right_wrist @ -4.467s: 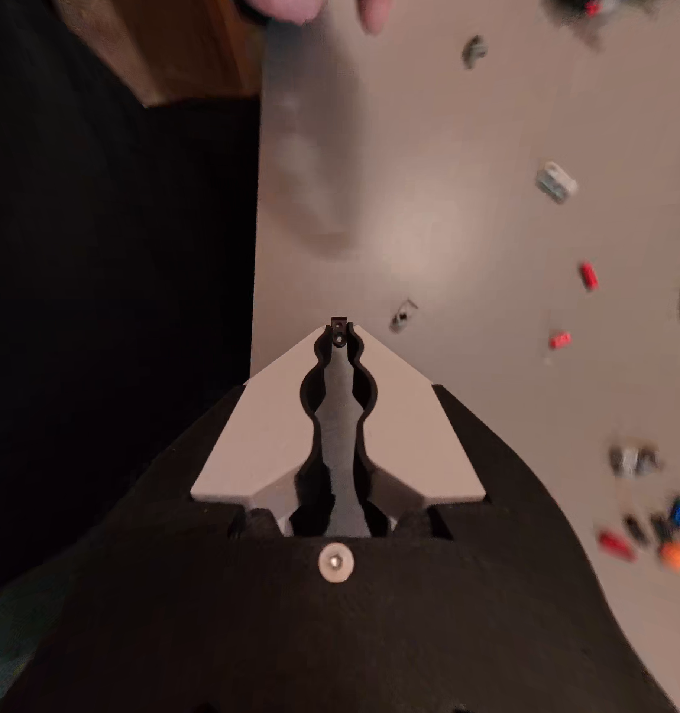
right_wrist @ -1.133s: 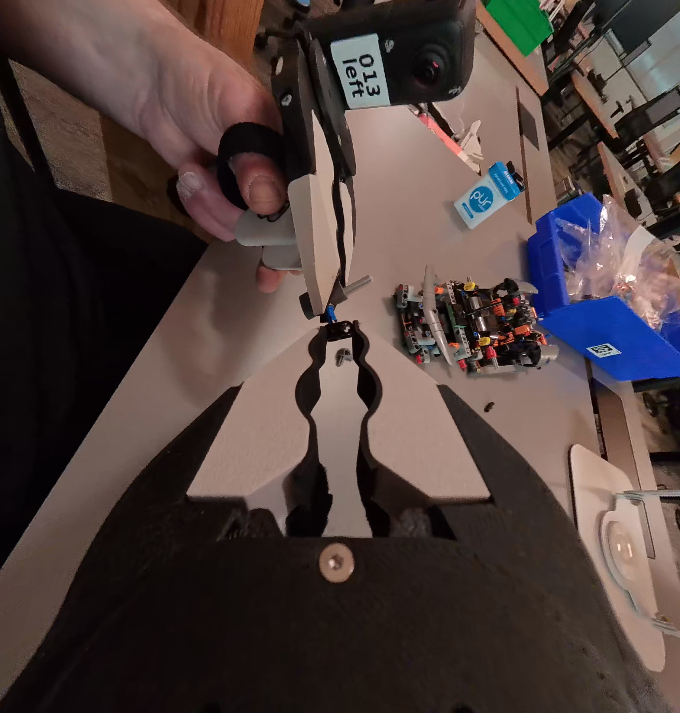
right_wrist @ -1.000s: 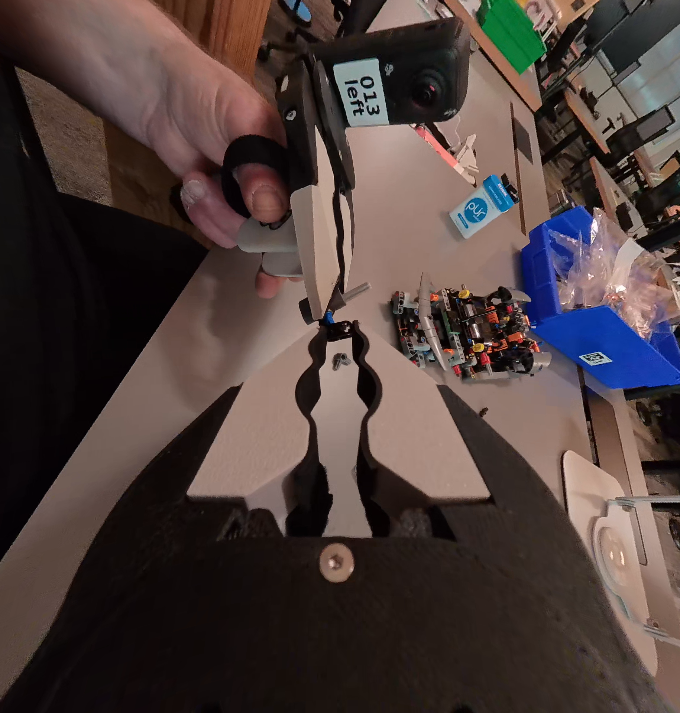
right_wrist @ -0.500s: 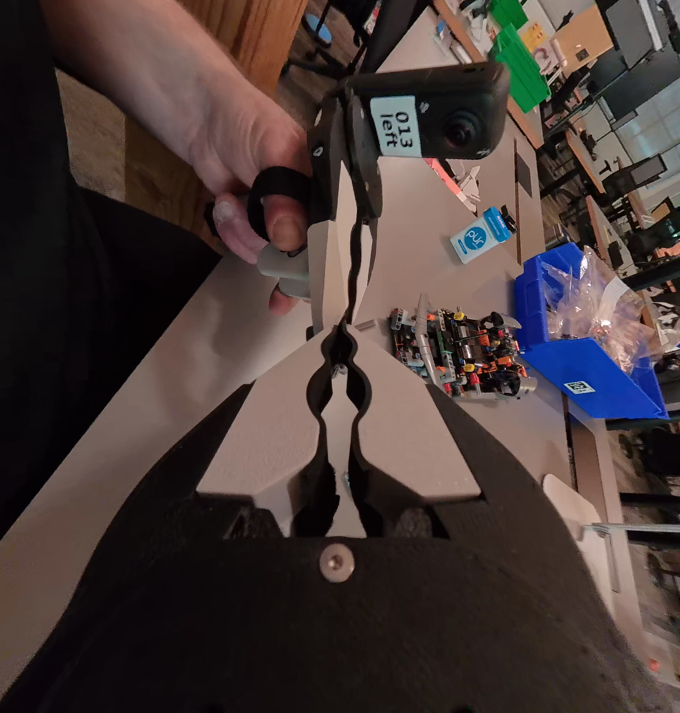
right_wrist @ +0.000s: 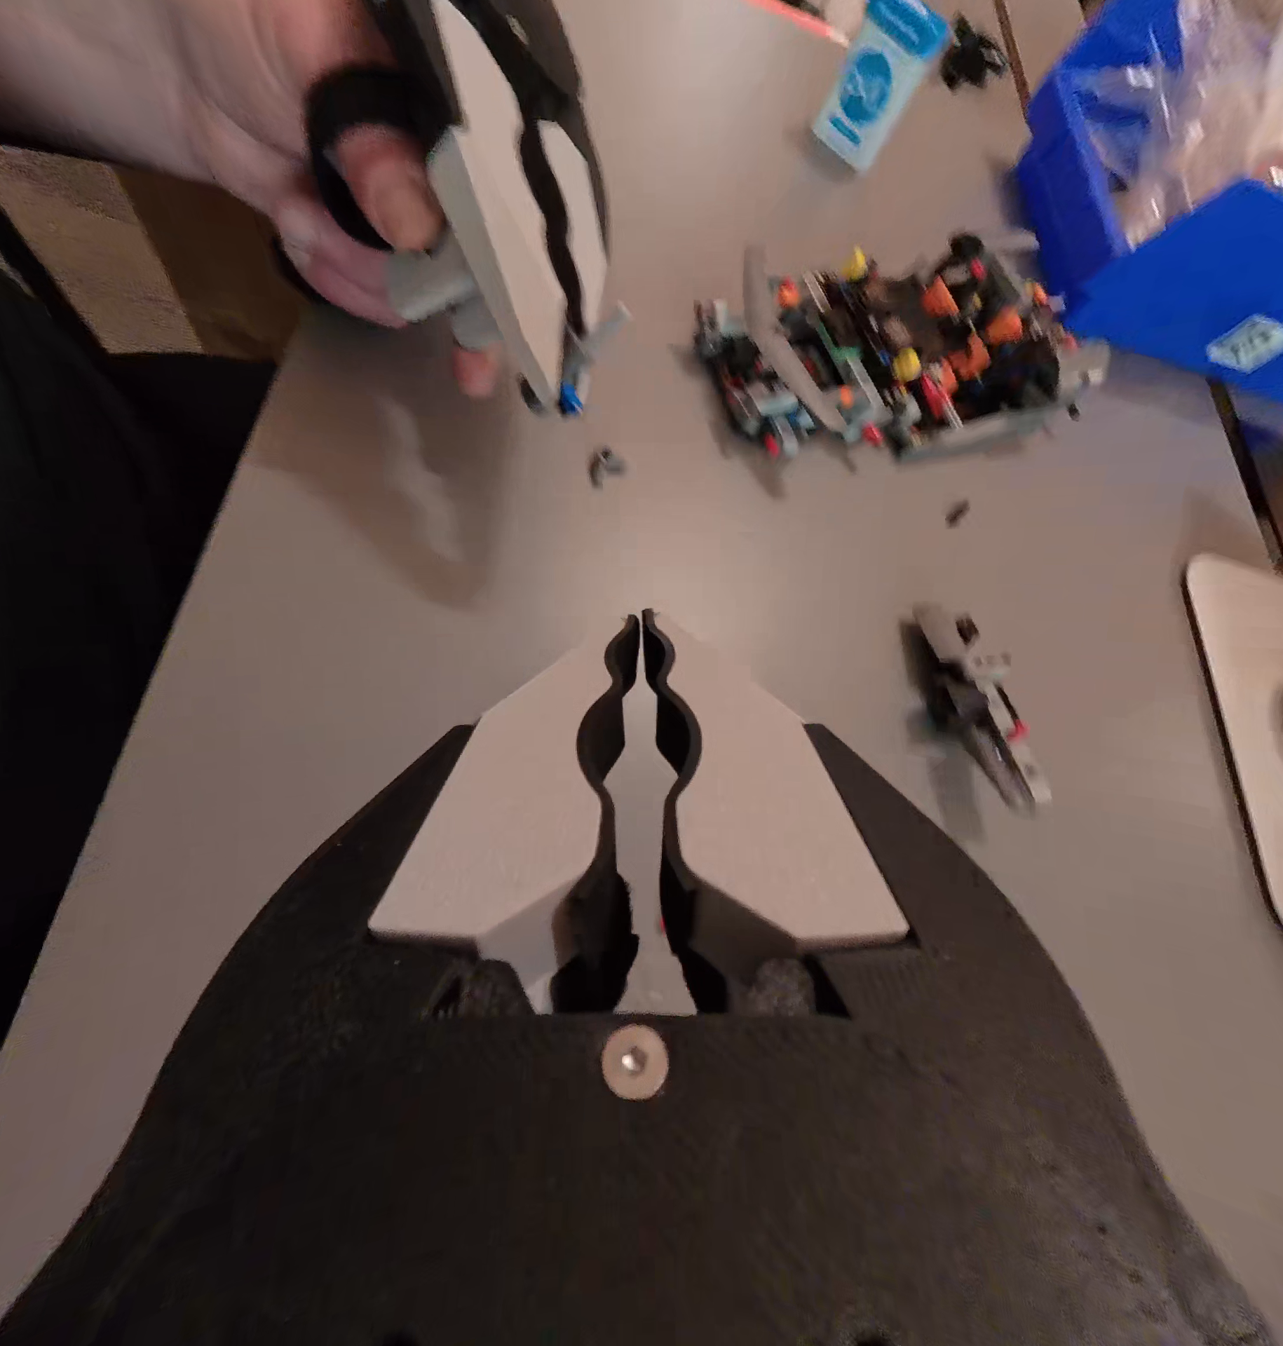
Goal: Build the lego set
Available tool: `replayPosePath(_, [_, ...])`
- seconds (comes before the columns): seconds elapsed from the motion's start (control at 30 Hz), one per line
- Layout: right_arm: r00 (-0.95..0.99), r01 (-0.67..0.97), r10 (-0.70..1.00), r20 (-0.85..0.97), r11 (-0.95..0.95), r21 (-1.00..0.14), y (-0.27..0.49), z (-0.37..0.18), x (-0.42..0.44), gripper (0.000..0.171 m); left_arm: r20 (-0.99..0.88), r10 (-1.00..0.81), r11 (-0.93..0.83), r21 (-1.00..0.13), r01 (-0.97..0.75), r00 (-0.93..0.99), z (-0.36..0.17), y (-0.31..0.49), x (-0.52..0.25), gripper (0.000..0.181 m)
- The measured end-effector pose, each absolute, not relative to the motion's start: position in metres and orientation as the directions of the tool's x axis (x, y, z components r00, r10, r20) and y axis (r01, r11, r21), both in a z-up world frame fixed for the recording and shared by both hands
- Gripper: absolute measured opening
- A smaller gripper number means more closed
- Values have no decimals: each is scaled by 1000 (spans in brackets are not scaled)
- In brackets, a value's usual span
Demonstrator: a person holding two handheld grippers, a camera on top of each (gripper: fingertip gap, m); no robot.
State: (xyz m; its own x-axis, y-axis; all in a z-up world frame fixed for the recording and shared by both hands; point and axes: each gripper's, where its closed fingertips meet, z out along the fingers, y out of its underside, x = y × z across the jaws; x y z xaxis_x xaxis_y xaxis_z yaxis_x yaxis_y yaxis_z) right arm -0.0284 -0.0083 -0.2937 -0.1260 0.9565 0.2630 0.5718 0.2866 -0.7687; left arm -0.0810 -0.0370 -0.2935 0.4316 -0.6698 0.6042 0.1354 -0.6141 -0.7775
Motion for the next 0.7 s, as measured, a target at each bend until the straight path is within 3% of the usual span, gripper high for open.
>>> replayPosePath(0.17, [10,658,984,177,127,-742,19,-306,17,22,571,-686,-596,-796,101,452,-296,-37,-80,5])
replayPosePath(0.37, [85,749,967,239,96,-656,59,-318,29,29,555,-693,-586,-805,88,461,-296,-32,-81,5])
replayPosePath(0.7, [162,811,975,152,-43,-584,150,-346,15,30,538,-691,-571,-816,93,482,-294,-31,-84,5])
